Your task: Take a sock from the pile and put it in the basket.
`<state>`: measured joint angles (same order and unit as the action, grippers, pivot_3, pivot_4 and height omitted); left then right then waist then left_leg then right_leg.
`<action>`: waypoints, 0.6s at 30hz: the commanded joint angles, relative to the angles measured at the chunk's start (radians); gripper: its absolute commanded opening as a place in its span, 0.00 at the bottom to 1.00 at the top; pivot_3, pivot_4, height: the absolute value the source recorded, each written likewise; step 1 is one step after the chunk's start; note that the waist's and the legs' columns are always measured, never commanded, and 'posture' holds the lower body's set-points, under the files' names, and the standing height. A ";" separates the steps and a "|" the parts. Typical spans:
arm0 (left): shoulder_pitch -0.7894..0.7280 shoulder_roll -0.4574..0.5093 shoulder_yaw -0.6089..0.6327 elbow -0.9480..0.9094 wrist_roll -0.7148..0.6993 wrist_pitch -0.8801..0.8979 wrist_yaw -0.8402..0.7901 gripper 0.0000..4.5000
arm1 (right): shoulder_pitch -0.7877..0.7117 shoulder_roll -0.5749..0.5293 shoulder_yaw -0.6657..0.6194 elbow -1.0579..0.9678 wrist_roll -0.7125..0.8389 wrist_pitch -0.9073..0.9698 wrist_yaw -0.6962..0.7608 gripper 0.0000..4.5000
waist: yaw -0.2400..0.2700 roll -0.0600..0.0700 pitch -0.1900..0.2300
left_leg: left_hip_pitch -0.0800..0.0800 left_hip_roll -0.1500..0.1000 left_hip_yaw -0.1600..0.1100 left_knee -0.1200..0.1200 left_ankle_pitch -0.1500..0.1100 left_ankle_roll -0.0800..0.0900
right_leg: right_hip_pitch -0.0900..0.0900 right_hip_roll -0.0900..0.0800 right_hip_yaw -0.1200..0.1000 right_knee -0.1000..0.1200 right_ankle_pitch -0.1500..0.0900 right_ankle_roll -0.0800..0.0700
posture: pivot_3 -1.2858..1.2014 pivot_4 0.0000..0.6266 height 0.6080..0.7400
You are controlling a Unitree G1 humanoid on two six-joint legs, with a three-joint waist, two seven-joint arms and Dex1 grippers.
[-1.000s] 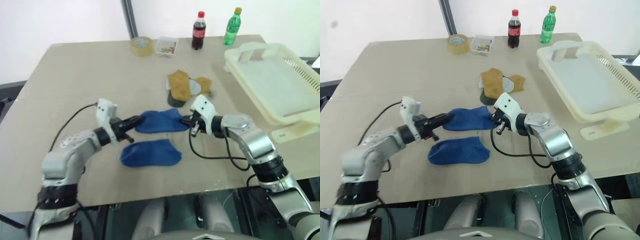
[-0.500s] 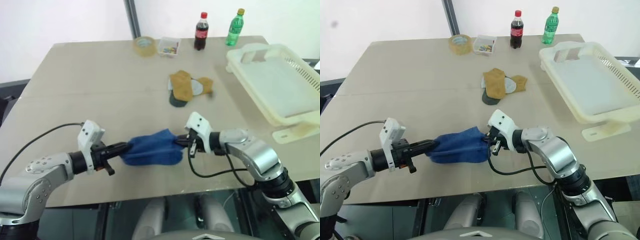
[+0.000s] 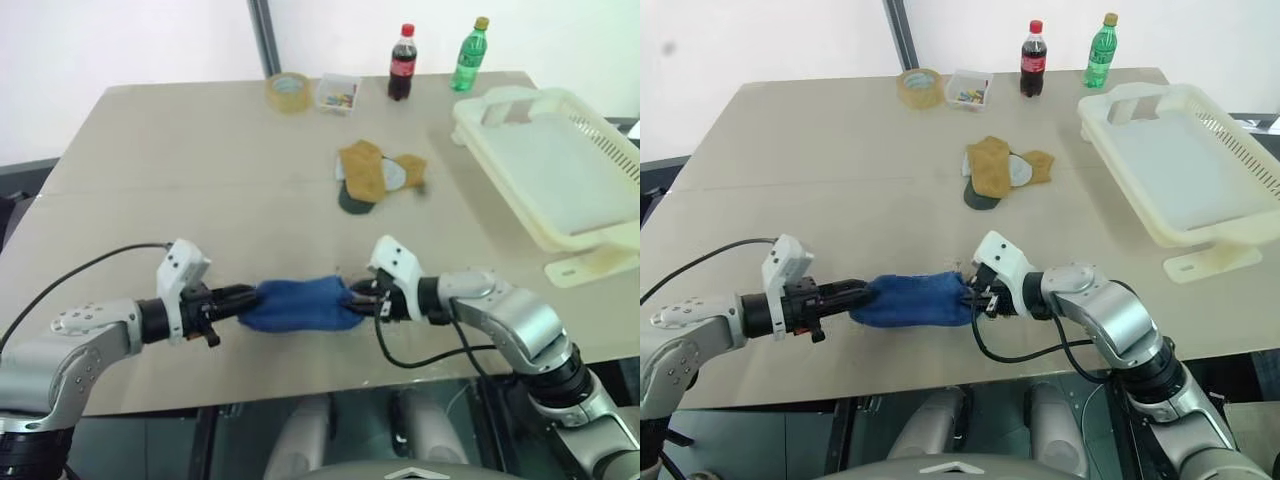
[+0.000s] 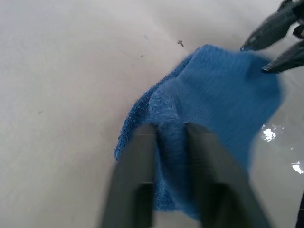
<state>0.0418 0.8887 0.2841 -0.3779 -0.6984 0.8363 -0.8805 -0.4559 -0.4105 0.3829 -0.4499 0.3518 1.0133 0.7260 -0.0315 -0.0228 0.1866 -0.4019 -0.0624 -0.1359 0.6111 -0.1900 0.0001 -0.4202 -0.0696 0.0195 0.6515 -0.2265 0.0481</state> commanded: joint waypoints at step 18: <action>0.103 -0.006 0.052 0.114 0.007 -0.073 -0.123 0.82 | -0.063 0.011 0.065 0.263 -0.027 -0.526 0.278 0.01 | -0.005 0.000 0.000 | -0.001 0.002 -0.001 -0.002 0.000 0.000 | 0.001 0.000 -0.004 -0.005 0.000 0.000 | 0.52 0.24 1.00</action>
<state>0.1553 0.8946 0.3662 -0.2544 -0.6921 0.7590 -1.0147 -0.4867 -0.4350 0.4069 -0.2805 0.3526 0.5779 0.9595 -0.0367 -0.0227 0.1867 -0.4025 -0.0604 -0.1368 0.6092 -0.1900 0.0003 -0.4195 -0.0697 0.0160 0.6462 -0.2262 0.0481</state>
